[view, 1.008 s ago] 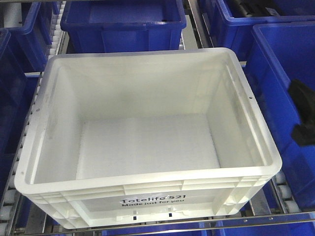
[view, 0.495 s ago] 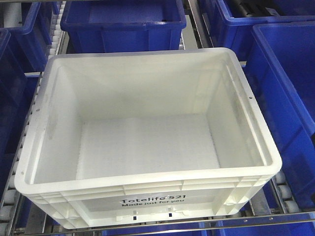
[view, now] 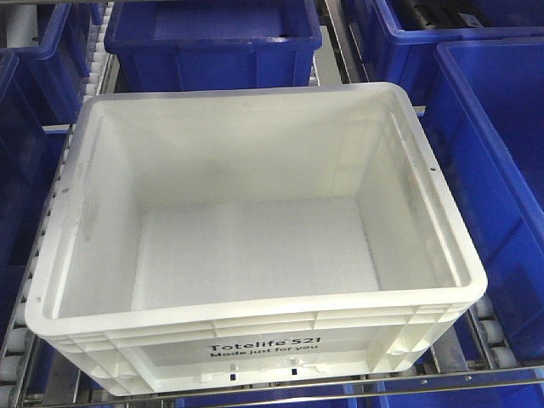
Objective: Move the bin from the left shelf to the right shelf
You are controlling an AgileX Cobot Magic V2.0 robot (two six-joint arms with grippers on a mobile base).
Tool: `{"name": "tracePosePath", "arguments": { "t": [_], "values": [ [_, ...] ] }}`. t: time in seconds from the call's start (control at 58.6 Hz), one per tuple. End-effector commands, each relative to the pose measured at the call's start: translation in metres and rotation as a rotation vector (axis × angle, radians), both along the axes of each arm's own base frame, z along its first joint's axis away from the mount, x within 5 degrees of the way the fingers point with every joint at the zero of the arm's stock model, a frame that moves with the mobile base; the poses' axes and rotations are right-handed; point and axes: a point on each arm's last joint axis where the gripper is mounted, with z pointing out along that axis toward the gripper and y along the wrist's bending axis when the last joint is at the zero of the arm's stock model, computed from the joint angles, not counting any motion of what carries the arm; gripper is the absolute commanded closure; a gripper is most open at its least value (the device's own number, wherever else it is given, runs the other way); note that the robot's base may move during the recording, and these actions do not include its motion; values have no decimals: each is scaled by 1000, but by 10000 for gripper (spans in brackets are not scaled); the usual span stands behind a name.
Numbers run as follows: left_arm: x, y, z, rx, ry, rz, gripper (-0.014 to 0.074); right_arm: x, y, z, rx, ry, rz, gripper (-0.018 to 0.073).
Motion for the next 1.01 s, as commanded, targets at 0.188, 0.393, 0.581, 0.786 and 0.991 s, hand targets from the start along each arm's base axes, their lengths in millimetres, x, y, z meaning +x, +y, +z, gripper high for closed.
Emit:
{"name": "tracePosePath", "arguments": {
  "t": [0.188,0.393,0.581,0.786,0.991],
  "values": [
    [0,2,13,-28,-64,21,500,-1,-3,15,-5,-90,-31,410],
    [0,2,13,-26,-64,21,604,-1,-3,15,-4,-89,-31,568],
    [0,2,13,-27,-64,21,604,-1,-3,15,-4,-89,-31,566],
    [0,2,13,-27,-64,21,604,-1,-3,15,-4,-89,-31,566],
    [0,2,13,-27,-64,21,604,-1,-3,15,-1,-89,-31,567]
  ]
}}
